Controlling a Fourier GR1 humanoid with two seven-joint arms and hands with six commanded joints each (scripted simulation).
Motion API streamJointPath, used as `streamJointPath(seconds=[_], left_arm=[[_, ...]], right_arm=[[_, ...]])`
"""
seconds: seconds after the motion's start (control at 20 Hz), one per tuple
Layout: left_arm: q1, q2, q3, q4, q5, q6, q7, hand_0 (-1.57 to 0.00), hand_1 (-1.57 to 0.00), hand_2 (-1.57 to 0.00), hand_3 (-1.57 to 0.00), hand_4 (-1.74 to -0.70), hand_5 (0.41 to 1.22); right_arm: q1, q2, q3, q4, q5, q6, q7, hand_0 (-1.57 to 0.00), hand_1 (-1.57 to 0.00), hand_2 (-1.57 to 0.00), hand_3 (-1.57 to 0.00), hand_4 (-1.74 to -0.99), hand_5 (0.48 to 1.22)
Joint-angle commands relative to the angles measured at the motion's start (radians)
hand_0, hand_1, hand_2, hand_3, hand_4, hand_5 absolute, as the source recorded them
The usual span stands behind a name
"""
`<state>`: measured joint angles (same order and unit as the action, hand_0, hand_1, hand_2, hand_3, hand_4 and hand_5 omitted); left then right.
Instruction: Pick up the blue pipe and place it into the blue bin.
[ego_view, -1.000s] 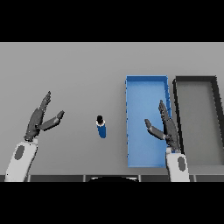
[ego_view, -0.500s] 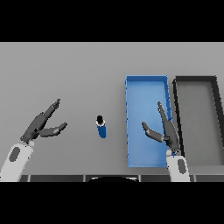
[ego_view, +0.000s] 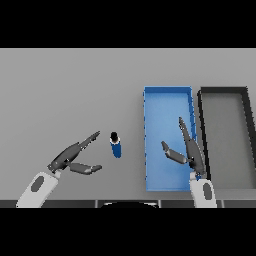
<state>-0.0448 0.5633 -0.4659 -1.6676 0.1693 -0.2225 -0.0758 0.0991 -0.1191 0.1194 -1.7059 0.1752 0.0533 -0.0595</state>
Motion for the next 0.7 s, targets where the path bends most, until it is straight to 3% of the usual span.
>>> streamJointPath(seconds=[0.0,0.3,0.45,0.65], left_arm=[[-0.006,-0.019,-0.012,0.016,-0.018,0.005,-0.011,0.0,0.0,0.0,0.0,-1.19,0.466],[-0.069,-0.152,-0.066,0.125,-0.06,0.021,0.032,0.0,0.0,0.0,0.0,-1.2,0.467],[-0.12,-0.221,-0.066,0.216,-0.061,0.02,0.029,0.0,0.0,0.0,0.0,-1.19,0.469],[-0.17,-0.255,-0.089,0.278,-0.11,0.018,-0.004,0.0,0.0,0.0,0.0,-1.13,0.462]], right_arm=[[0.0,0.0,-0.004,-0.004,-0.009,0.003,-0.001,0.0,0.0,0.0,0.0,-1.223,0.619],[0.028,0.003,0.005,-0.034,0.0,-0.001,0.01,0.0,0.0,0.0,0.0,-1.229,0.621],[0.017,0.006,0.004,-0.024,0.01,-0.01,0.025,0.0,0.0,0.0,0.0,-1.212,0.61],[0.014,-0.002,-0.013,-0.012,-0.009,-0.004,0.019,0.0,0.0,0.0,0.0,-1.201,0.605]])
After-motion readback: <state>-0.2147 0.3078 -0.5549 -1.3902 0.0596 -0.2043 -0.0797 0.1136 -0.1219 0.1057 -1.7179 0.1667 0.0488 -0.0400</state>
